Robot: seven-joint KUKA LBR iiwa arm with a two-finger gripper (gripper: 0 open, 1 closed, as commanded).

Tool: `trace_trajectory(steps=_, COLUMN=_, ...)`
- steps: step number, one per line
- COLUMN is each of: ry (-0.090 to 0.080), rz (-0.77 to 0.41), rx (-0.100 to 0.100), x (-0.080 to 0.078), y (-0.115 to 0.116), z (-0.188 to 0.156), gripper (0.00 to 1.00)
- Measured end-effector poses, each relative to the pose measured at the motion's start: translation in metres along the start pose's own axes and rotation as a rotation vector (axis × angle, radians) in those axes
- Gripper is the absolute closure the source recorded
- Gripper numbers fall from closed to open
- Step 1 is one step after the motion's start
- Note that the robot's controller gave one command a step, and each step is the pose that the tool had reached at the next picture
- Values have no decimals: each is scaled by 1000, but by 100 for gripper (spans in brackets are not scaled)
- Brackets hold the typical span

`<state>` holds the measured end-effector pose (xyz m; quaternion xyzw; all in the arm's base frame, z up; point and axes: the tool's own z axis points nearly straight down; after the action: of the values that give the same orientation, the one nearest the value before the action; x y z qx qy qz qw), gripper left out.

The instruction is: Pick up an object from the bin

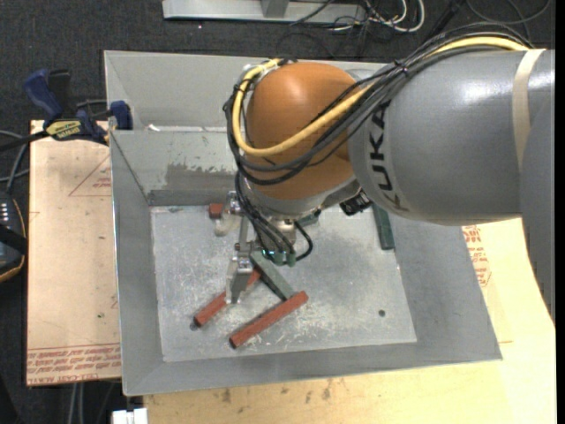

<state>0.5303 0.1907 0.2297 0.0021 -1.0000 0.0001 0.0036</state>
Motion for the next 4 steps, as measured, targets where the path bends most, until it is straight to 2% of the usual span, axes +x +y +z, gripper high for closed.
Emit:
trace_trajectory(steps=1, ry=-7, rz=3, rx=-1, x=-2, y=-1, z=-4, gripper=0)
trace_trajectory(steps=2, ry=-15, rz=-53, rx=-3, x=-2, y=-3, z=30, gripper=0)
trace_trajectory(steps=3, ry=-12, rz=-52, rx=-2, x=-4, y=-20, z=90, gripper=0)
trace_trajectory(steps=4, ry=-32, rz=-213, rx=-8, x=-39, y=-48, z=150, gripper=100)
